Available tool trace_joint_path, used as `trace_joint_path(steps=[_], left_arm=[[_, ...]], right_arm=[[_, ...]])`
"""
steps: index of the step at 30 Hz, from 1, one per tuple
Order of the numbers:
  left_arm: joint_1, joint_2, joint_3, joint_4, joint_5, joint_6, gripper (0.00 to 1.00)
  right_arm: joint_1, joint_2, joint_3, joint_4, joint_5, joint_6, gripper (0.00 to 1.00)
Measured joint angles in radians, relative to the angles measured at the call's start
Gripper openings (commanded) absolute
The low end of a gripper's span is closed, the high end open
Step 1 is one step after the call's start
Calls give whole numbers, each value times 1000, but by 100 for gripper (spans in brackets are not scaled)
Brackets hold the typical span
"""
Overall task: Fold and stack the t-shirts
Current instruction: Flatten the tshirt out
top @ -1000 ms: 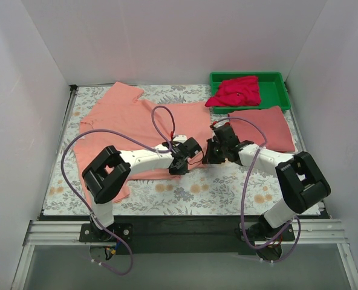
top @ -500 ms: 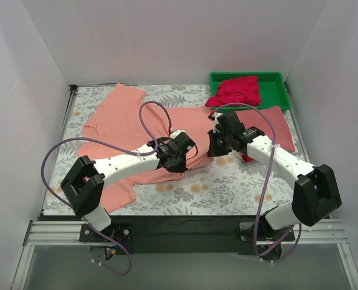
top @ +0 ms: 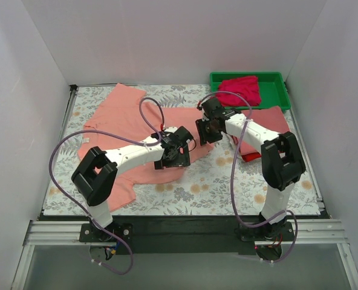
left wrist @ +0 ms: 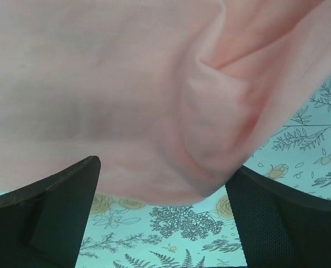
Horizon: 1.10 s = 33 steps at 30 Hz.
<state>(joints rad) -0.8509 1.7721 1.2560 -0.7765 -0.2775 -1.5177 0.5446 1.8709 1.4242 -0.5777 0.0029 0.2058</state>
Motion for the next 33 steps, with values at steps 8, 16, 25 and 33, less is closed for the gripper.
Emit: trace_joint_path(steps=[8, 16, 25, 33], left_arm=[[62, -270, -148, -43, -40, -93, 94], [363, -433, -326, -65, -42, -159, 96], [523, -391, -337, 0, 9, -161, 97], [582, -349, -338, 24, 20, -173, 97]], right_arm=[[-2, -319, -294, 76, 37, 9, 61], [-2, -338, -435, 216, -81, -12, 59], [-2, -100, -328, 266, -54, -17, 49], [-2, -81, -343, 305, -82, 40, 1]])
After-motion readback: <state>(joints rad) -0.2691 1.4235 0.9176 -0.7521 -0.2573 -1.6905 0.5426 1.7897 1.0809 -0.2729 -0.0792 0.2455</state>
